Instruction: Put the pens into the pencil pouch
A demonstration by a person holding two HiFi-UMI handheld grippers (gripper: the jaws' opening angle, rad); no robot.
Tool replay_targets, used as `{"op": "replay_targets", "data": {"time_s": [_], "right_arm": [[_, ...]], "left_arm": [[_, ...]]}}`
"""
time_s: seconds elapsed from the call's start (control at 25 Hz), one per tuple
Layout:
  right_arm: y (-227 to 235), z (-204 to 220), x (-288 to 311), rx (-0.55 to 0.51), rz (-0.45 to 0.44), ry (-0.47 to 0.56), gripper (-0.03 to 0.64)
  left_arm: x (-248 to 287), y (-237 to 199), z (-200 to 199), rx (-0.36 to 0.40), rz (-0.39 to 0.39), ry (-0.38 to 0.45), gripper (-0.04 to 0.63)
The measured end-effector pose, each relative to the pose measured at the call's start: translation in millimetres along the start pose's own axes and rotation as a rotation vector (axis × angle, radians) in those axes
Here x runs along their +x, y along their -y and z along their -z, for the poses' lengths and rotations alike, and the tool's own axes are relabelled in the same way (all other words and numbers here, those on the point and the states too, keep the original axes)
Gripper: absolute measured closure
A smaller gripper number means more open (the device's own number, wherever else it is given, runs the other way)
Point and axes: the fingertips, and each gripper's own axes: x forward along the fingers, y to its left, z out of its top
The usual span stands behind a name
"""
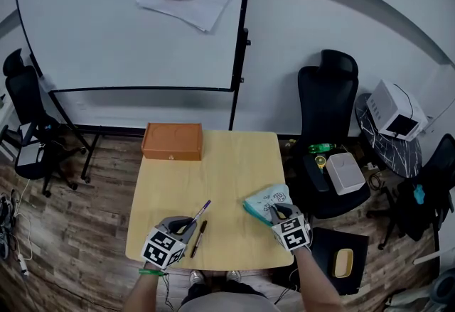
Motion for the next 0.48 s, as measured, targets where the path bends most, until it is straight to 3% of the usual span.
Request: {"op": "replay_targets", "data": {"time_s": [0.2,0.48], "right_arm": [[11,-16,-11,0.063,0.010,0.048,0.598],[27,-46,-28,0.288,-0.037,0.146,0.601]], "left_arm": [[4,11,-6,0.029,0.029,-0.007,0.546],[26,47,-22,0.111,0.105,-0.060,0.546]]}}
